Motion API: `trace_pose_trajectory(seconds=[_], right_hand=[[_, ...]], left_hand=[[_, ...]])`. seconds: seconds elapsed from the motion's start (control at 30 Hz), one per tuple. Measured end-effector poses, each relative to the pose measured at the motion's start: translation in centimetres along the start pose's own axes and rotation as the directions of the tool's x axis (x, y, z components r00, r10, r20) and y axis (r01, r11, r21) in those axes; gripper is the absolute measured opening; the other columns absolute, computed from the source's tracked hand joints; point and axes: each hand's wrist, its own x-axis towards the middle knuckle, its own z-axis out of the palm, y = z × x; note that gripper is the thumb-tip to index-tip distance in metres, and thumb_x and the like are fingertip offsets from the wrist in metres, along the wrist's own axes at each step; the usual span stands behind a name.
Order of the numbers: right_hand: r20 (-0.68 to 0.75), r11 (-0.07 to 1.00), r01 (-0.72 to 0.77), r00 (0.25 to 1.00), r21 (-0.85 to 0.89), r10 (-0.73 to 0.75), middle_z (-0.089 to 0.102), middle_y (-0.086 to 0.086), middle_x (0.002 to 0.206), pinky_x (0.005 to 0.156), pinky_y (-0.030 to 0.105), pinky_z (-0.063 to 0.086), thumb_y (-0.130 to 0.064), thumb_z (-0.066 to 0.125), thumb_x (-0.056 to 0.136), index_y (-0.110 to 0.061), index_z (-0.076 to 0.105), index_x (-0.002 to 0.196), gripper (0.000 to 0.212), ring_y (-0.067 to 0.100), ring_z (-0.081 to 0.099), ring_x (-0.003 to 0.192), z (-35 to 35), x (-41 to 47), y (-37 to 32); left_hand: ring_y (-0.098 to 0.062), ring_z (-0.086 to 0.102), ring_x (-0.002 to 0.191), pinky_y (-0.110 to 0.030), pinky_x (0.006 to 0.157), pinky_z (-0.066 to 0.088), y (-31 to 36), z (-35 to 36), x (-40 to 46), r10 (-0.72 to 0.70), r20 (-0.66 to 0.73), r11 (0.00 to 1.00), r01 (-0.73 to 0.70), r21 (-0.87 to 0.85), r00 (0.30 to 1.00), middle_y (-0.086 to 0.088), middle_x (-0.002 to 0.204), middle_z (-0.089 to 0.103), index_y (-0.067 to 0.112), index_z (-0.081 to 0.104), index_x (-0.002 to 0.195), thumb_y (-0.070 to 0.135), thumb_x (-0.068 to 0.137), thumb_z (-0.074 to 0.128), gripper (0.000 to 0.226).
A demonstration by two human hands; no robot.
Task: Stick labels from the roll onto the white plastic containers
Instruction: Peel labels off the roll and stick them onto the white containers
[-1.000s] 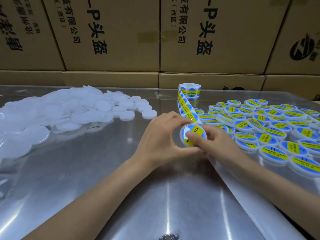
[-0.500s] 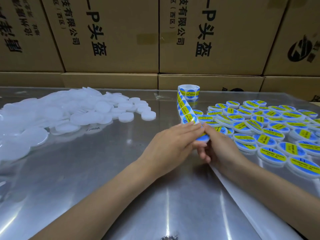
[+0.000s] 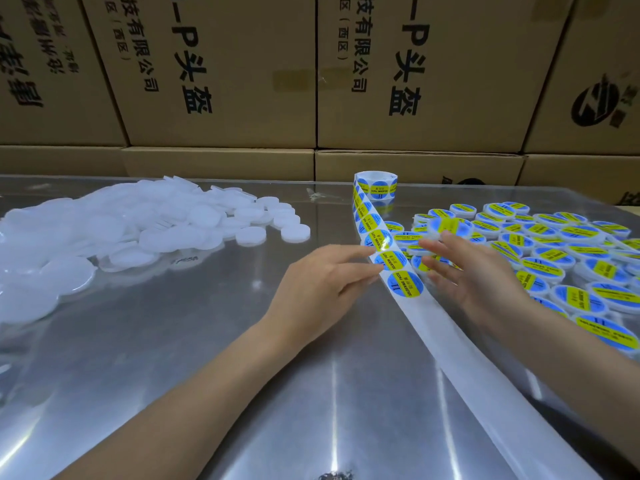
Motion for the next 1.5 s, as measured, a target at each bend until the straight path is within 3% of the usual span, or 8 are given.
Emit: trace_pose_trajectory(seconds=[0.13, 0.27, 0.4, 0.73, 1.03, 1.2, 1.33, 1.5], right_hand=[[0.032, 0.988, -0.139, 0.989, -0.074, 0.141, 0.067, 0.000, 0.104, 0.066, 0.024, 0.050, -0.012, 0.059, 0.088, -0.012, 0.066, 0.087, 0.007, 0.011, 0.067, 0.082, -1.1, 0.9, 0.4], [0.051, 0.973, -0.126, 0.989, -0.191, 0.138, 0.072, -0.004, 0.088, 0.062, 0.022, 0.050, -0.014, 0.056, 0.091, -0.017, 0.063, 0.093, 0.008, 0.009, 0.066, 0.074, -0.6, 0.7, 0.4], [0.075, 0.905, 0.050, 0.997, -0.424, -0.020, 0.069, -0.001, 0.072, 0.052, 0.018, 0.047, -0.004, 0.054, 0.089, -0.010, 0.062, 0.093, 0.011, 0.009, 0.057, 0.056, 0.6, -0.1, 1.2], [0.241, 0.805, 0.240, 0.963, -0.543, -0.124, 0.067, 0.001, 0.069, 0.057, 0.013, 0.046, 0.003, 0.051, 0.087, -0.015, 0.058, 0.077, 0.022, -0.004, 0.054, 0.049, 2.0, -0.7, 3.2], [0.212, 0.687, 0.277, 0.961, -0.672, -0.180, 0.071, -0.008, 0.067, 0.082, 0.044, 0.051, -0.005, 0.054, 0.082, -0.025, 0.061, 0.077, 0.022, 0.012, 0.065, 0.075, 2.2, -0.3, 4.1], [0.223, 0.641, 0.293, 0.956, -0.710, -0.189, 0.070, -0.012, 0.067, 0.079, 0.039, 0.051, -0.006, 0.054, 0.081, -0.027, 0.061, 0.077, 0.022, 0.013, 0.064, 0.079, 2.5, -0.2, 4.2], [0.241, 0.620, 0.307, 0.952, -0.722, -0.190, 0.070, -0.014, 0.068, 0.078, 0.037, 0.050, -0.008, 0.054, 0.082, -0.027, 0.061, 0.079, 0.021, 0.012, 0.063, 0.077, 2.6, -0.3, 4.2], [0.246, 0.604, 0.316, 0.949, -0.731, -0.198, 0.070, -0.013, 0.068, 0.079, 0.036, 0.050, -0.009, 0.055, 0.083, -0.027, 0.060, 0.078, 0.020, 0.010, 0.063, 0.073, 2.4, -0.2, 4.1]], left_hand=[[-0.018, 0.064, 0.096, -0.037, 0.076, 0.053, -0.6, 0.4, -0.3, -0.148, 0.193, 0.989, 0.144, 0.036, 0.970, 0.010, 0.104, 0.070, 0.023, 0.075, 0.100, 0.024, 0.089, 0.062, 0.017], [-0.011, 0.052, 0.116, -0.030, 0.093, 0.044, -2.3, 0.8, -0.7, -0.353, 0.283, 0.935, 0.333, 0.119, 0.892, 0.014, 0.123, 0.059, 0.028, 0.065, 0.117, 0.035, 0.092, 0.054, 0.029], [-0.020, 0.030, 0.136, -0.031, 0.109, 0.026, -4.0, 1.2, -0.7, -0.561, 0.366, 0.827, 0.485, 0.285, 0.743, -0.003, 0.147, 0.037, 0.015, 0.041, 0.140, 0.050, 0.093, 0.044, 0.059], [-0.025, 0.009, 0.145, -0.043, 0.116, 0.014, -9.9, 3.7, 2.7, -0.611, 0.311, 0.773, 0.464, 0.434, 0.728, -0.008, 0.158, 0.015, 0.014, 0.026, 0.147, 0.051, 0.095, 0.035, 0.064], [-0.027, 0.017, 0.141, -0.046, 0.111, 0.019, -14.5, 6.2, 5.0, -0.742, 0.295, 0.657, 0.565, 0.499, 0.602, -0.004, 0.153, 0.026, 0.017, 0.029, 0.146, 0.063, 0.091, 0.030, 0.072], [-0.028, 0.044, 0.120, -0.038, 0.096, 0.035, -14.3, 6.2, 5.1, -0.681, 0.233, 0.711, 0.550, 0.438, 0.695, -0.008, 0.128, 0.051, 0.013, 0.052, 0.125, 0.058, 0.089, 0.039, 0.059], [-0.027, 0.049, 0.111, -0.032, 0.076, 0.037, -13.5, 5.9, 4.7, -0.687, 0.237, 0.712, 0.572, 0.407, 0.687, -0.005, 0.124, 0.046, 0.015, 0.057, 0.116, 0.051, 0.090, 0.042, 0.047], [-0.022, 0.049, 0.108, -0.029, 0.072, 0.034, -12.0, 5.2, 3.7, -0.630, 0.266, 0.767, 0.533, 0.357, 0.730, -0.001, 0.117, 0.048, 0.017, 0.057, 0.099, 0.045, 0.090, 0.044, 0.032]])
